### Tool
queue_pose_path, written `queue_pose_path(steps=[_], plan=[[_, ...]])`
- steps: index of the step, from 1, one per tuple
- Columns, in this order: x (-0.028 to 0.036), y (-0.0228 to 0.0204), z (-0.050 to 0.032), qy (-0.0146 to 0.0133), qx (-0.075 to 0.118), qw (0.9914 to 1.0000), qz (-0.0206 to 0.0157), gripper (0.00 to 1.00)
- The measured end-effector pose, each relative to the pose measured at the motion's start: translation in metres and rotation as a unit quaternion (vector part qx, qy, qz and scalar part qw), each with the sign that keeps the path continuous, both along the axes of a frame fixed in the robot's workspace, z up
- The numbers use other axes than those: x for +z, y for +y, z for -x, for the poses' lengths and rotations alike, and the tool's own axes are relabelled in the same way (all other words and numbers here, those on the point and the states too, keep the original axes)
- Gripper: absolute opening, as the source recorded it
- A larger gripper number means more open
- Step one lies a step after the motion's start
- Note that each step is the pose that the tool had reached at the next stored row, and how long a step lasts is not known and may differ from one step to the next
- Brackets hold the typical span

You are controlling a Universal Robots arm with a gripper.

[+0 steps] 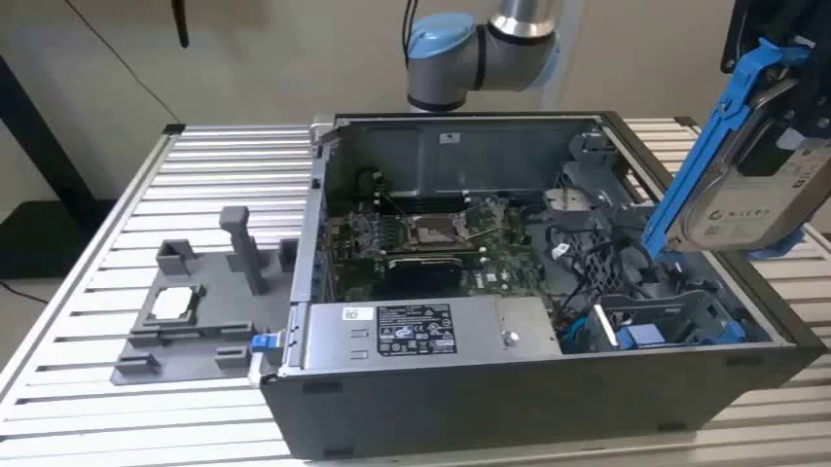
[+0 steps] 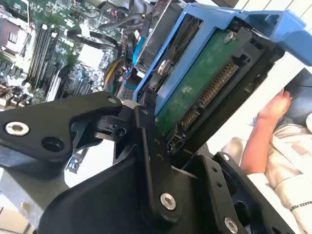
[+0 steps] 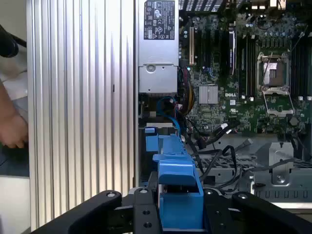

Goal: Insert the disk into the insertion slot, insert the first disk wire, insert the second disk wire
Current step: 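Insert the disk into the insertion slot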

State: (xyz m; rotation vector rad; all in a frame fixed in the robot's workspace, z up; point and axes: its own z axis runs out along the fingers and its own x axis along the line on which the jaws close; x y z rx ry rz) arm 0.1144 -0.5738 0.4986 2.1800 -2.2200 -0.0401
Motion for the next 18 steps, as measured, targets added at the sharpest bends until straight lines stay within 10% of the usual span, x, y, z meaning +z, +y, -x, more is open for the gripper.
queue_pose_path(steps=[18], plan=[[-0.0057, 0.0000, 0.0000, 0.0000, 0.000, 1.00000, 0.0003, 0.33]])
